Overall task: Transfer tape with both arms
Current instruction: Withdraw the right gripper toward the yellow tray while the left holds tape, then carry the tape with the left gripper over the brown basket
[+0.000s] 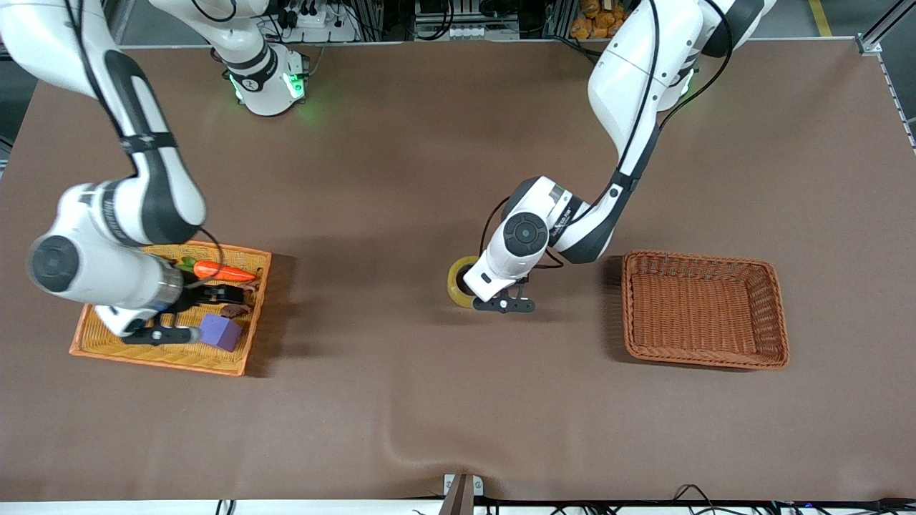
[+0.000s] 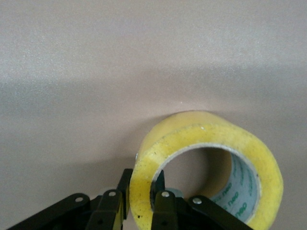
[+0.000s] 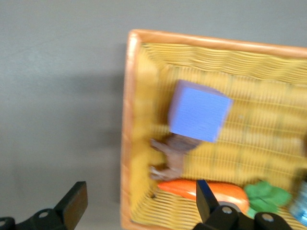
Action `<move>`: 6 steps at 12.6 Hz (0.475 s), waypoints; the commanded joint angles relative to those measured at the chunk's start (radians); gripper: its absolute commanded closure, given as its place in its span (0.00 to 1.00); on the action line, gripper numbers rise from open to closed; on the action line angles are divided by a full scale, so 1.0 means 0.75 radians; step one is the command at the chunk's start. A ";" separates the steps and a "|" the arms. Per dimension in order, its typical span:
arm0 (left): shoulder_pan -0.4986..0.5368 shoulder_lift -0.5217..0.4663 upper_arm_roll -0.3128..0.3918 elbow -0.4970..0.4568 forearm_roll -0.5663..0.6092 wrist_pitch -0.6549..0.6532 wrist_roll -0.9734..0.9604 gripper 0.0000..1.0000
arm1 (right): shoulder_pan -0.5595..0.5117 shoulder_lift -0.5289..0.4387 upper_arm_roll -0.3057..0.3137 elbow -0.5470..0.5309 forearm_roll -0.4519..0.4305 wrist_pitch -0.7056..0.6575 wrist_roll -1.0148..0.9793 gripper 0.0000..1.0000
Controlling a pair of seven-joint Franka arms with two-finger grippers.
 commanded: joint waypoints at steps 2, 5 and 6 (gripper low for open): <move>-0.002 -0.064 0.015 0.003 -0.006 -0.012 -0.019 1.00 | -0.016 -0.295 0.017 -0.114 -0.020 -0.075 -0.073 0.00; 0.143 -0.354 0.015 -0.053 -0.004 -0.316 -0.007 1.00 | -0.022 -0.432 0.011 -0.081 -0.030 -0.175 -0.122 0.00; 0.206 -0.407 0.015 -0.059 -0.002 -0.367 0.037 1.00 | -0.016 -0.469 0.003 -0.071 -0.050 -0.212 -0.122 0.00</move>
